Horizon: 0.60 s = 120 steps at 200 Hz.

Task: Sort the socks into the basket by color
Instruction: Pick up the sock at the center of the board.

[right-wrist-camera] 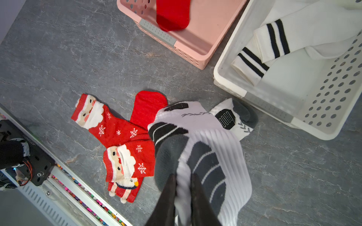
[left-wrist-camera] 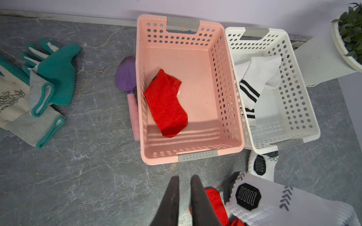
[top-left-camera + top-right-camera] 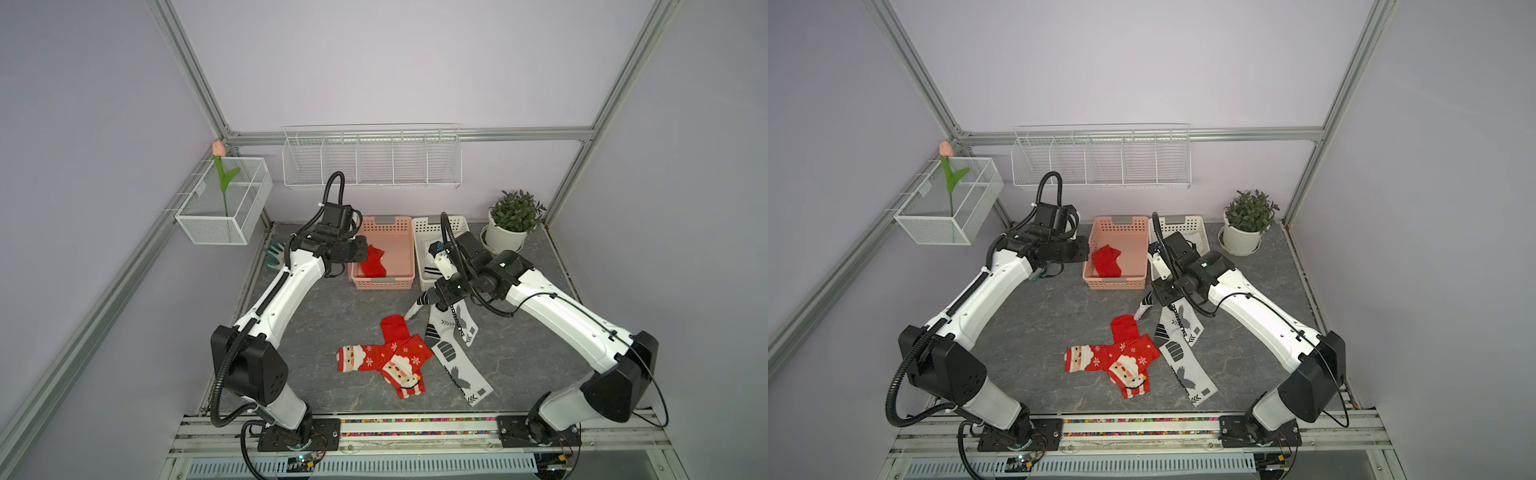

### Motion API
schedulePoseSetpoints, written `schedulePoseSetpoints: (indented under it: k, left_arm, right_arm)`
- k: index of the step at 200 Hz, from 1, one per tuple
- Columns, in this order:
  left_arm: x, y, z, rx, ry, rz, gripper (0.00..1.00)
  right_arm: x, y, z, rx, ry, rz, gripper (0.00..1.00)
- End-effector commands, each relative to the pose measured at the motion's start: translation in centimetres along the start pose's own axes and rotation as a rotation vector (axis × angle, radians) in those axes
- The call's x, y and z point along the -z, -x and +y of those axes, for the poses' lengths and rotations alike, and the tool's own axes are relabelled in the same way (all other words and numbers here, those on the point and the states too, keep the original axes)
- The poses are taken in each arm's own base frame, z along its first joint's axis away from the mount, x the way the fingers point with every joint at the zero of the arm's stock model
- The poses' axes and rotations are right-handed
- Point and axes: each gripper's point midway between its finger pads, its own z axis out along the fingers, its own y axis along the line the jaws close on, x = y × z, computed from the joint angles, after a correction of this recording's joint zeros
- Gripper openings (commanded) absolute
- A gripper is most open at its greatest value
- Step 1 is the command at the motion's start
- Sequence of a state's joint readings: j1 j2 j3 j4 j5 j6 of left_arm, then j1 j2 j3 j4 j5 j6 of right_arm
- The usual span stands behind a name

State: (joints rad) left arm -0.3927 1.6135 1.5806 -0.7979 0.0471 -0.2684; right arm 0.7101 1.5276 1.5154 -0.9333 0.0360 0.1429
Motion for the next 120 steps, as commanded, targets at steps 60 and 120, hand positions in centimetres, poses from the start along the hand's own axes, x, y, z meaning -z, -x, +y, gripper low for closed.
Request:
schedulePoseSetpoints:
  k: [60,120]
  left_arm:
    - [0.4,-0.2,0.1,0.002,-0.006,-0.003,0.17]
    - [0.3,-0.2,0.1,0.003,-0.010,0.001,0.17]
  right_arm:
    - [1.5,1.6,-1.6,0.019,-0.023,-0.021,0.17]
    - [4.0,5.7,-4.0,0.016,-0.056,-0.092,0.17]
